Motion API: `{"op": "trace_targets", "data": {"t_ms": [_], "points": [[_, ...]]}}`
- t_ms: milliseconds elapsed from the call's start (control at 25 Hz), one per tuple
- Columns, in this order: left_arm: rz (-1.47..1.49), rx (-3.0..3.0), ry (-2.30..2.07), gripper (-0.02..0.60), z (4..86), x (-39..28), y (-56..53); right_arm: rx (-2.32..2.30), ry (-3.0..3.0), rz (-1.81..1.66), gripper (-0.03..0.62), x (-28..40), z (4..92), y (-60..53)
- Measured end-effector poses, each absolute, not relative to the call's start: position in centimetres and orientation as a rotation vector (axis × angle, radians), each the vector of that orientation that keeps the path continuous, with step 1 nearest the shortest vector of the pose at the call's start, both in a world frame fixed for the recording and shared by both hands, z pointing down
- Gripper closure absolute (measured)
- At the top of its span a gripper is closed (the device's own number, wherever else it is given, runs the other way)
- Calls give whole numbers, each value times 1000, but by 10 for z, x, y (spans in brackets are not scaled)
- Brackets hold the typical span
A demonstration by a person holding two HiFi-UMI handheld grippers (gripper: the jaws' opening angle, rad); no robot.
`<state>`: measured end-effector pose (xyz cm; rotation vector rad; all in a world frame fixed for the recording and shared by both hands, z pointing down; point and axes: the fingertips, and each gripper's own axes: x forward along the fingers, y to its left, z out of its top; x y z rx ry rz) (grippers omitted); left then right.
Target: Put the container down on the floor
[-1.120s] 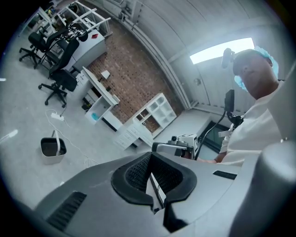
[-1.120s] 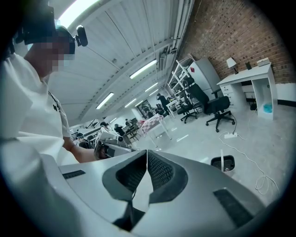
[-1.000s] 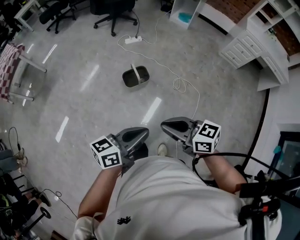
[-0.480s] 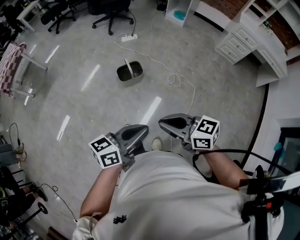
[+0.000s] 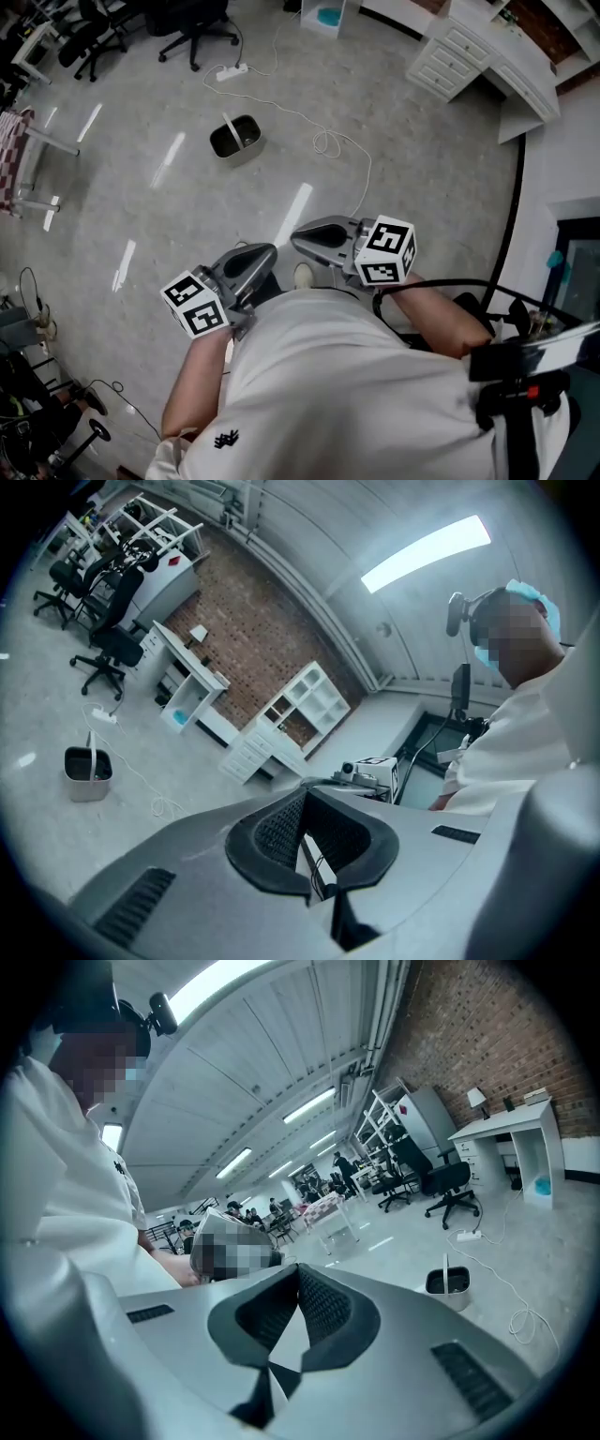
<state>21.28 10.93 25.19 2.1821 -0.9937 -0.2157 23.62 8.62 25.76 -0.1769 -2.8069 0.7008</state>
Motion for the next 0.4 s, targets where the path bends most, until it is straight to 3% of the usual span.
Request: {"op": "trace_targets", "data": {"t_ms": [400], "points": [[-198, 2185, -1020, 572, 257, 232, 104, -229, -2820, 693, 577, 252, 263, 88]]}}
